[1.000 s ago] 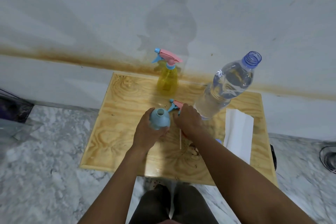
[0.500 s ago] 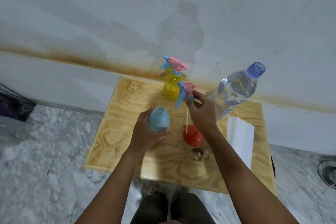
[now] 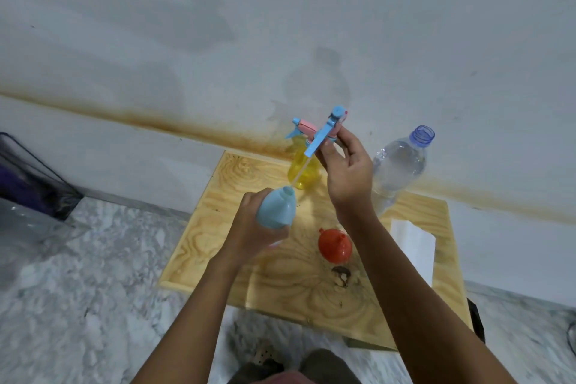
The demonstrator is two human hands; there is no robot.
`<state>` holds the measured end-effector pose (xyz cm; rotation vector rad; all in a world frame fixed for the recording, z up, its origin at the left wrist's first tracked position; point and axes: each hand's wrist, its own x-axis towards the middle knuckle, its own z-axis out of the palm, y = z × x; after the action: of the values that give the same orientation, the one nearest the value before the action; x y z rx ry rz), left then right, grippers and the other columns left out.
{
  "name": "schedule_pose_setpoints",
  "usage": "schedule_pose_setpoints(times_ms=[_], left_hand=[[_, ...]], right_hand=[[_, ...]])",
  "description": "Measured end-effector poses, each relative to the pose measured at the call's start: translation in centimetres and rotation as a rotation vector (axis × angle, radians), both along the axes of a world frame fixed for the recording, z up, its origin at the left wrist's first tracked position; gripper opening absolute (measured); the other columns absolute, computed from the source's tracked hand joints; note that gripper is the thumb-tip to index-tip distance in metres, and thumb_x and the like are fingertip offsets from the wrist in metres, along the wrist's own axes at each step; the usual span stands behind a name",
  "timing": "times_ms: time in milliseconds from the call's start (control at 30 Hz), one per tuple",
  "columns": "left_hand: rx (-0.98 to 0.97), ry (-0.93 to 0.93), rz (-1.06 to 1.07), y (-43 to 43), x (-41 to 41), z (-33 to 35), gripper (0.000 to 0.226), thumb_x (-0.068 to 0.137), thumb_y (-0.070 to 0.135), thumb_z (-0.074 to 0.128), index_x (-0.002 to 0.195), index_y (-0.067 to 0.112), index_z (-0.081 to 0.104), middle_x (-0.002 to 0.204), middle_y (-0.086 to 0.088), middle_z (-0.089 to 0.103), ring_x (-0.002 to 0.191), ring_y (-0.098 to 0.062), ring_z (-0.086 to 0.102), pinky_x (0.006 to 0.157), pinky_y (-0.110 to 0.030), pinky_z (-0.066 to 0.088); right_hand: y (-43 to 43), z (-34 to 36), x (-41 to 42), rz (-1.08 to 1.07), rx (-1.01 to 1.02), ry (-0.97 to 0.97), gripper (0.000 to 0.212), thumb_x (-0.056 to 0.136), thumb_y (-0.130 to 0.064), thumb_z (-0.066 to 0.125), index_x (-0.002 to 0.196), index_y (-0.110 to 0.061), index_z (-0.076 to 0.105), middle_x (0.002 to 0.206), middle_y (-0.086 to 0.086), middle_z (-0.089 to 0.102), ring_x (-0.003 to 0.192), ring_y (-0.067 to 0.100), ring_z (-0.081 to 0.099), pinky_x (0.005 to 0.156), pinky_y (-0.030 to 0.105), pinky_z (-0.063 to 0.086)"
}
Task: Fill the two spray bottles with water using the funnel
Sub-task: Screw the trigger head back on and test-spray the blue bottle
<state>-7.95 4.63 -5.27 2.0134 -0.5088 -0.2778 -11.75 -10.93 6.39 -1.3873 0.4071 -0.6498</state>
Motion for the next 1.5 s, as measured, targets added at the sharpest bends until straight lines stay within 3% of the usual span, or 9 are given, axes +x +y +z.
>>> schedule_pose_setpoints(times_ms=[100, 233, 400, 667, 933, 1067, 1233, 1400, 1500], left_hand=[[-0.041, 0.027, 0.023, 0.1, -0.2, 1.0, 0.078, 0.048, 0.048, 0.073, 0.122, 0.034, 0.054, 0.113, 0.008, 0.051, 0.103, -0.003, 0.051, 0.081, -0.013, 0.046], [-0.155, 0.085, 0.054, -0.3, -0.4, 2.6, 0.067, 0.047, 0.043, 0.078, 0.111, 0.044, 0.056, 0.11, 0.003, 0.053, 0.102, -0.016, 0.059, 0.084, -0.035, 0.055], [-0.216, 0.142, 0.05, -0.4, -0.5, 4.1, 0.061, 0.053, 0.039, 0.083, 0.108, 0.049, 0.06, 0.108, 0.004, 0.065, 0.099, -0.019, 0.067, 0.081, -0.047, 0.06], [-0.204, 0.109, 0.017, -1.2, -0.8, 5.5, 0.059, 0.066, 0.02, 0.087, 0.104, 0.053, 0.055, 0.104, 0.017, 0.066, 0.093, -0.003, 0.066, 0.076, -0.035, 0.061], [-0.233, 0.082, 0.005, -1.7, -1.0, 6.2, 0.067, 0.063, 0.031, 0.085, 0.123, 0.04, 0.057, 0.11, 0.013, 0.066, 0.098, -0.01, 0.066, 0.079, -0.039, 0.061], [-0.256, 0.078, -0.015, -1.8, -1.1, 6.5, 0.068, 0.067, 0.026, 0.086, 0.127, 0.039, 0.056, 0.109, 0.015, 0.065, 0.098, -0.007, 0.066, 0.077, -0.04, 0.062], [-0.257, 0.076, -0.027, -1.9, -1.2, 6.8, 0.071, 0.066, 0.029, 0.087, 0.129, 0.038, 0.055, 0.112, 0.014, 0.064, 0.1, -0.01, 0.065, 0.078, -0.039, 0.062], [-0.289, 0.084, -0.06, -2.3, -1.3, 6.8, 0.069, 0.066, 0.029, 0.084, 0.128, 0.04, 0.054, 0.112, 0.01, 0.065, 0.101, -0.014, 0.067, 0.077, -0.043, 0.062], [-0.306, 0.09, -0.063, -2.5, -1.3, 7.1, 0.073, 0.062, 0.036, 0.083, 0.129, 0.04, 0.054, 0.115, 0.009, 0.065, 0.104, -0.018, 0.066, 0.077, -0.045, 0.062]], right_hand=[[1.0, -0.7, -0.1, 0.06, -0.011, 0.069, 0.026, 0.096, -0.004, 0.061, 0.122, -0.008, 0.064, 0.122, 0.012, 0.069, 0.113, 0.017, 0.067, 0.1, 0.036, 0.055], [2.3, -1.9, -0.8, 0.143, -0.055, 0.154, 0.026, 0.094, -0.004, 0.065, 0.12, -0.002, 0.065, 0.109, 0.004, 0.071, 0.088, -0.005, 0.068, 0.075, 0.013, 0.052], [2.5, -2.1, -1.2, 0.189, 0.034, 0.157, 0.029, 0.092, -0.009, 0.069, 0.12, -0.003, 0.064, 0.102, 0.003, 0.074, 0.091, 0.008, 0.072, 0.082, 0.025, 0.059], [1.9, -2.2, -1.5, 0.156, -0.072, 0.146, 0.032, 0.083, -0.025, 0.08, 0.11, -0.02, 0.064, 0.111, 0.003, 0.071, 0.107, 0.021, 0.069, 0.097, 0.051, 0.054], [1.0, -1.3, -2.1, 0.255, -0.082, 0.094, 0.017, 0.099, -0.025, 0.06, 0.104, -0.012, 0.07, 0.093, -0.008, 0.072, 0.087, 0.005, 0.066, 0.075, 0.021, 0.052], [1.0, -1.3, -1.9, 0.254, -0.042, 0.09, 0.025, 0.092, -0.022, 0.071, 0.115, -0.016, 0.063, 0.11, 0.003, 0.071, 0.103, 0.013, 0.068, 0.082, 0.025, 0.054], [0.7, -0.6, -2.4, 0.35, -0.003, 0.066, 0.021, 0.101, -0.023, 0.056, 0.118, -0.019, 0.067, 0.103, -0.004, 0.073, 0.095, 0.007, 0.069, 0.078, 0.022, 0.055], [1.3, -1.2, -2.0, 0.214, -0.084, 0.077, 0.034, 0.087, -0.02, 0.077, 0.117, -0.018, 0.062, 0.114, 0.001, 0.07, 0.107, 0.014, 0.067, 0.091, 0.03, 0.056], [1.3, -1.0, -2.5, 0.31, -0.044, 0.056, 0.024, 0.099, -0.023, 0.059, 0.122, -0.018, 0.063, 0.111, 0.001, 0.071, 0.1, 0.012, 0.069, 0.084, 0.031, 0.058]])
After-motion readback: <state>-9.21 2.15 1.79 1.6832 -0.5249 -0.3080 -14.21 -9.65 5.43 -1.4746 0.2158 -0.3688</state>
